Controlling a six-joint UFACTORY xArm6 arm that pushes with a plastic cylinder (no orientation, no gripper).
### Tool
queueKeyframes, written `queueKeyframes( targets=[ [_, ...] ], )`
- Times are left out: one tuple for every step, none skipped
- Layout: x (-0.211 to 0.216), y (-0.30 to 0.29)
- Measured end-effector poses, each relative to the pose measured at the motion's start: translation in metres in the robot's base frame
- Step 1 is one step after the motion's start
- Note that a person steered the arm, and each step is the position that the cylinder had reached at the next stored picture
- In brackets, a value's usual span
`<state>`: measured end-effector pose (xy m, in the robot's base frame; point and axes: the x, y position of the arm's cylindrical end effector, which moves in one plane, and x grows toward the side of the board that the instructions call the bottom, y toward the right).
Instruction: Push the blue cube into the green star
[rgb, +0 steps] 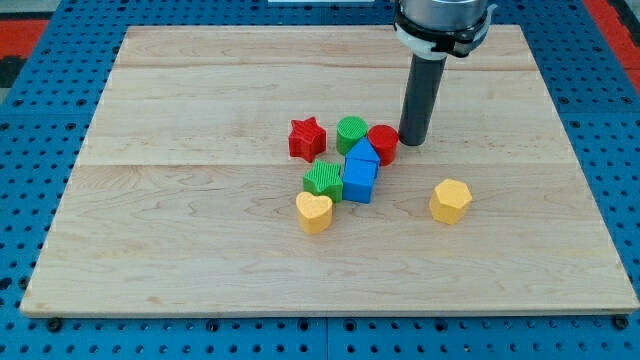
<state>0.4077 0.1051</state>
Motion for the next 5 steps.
queueKeyframes(
  targets=[
    [0.0, -0.001],
    [0.003, -0.001],
    [0.01, -0.005],
    [0.027, -0.023],
    [0.064, -0.018]
  ],
)
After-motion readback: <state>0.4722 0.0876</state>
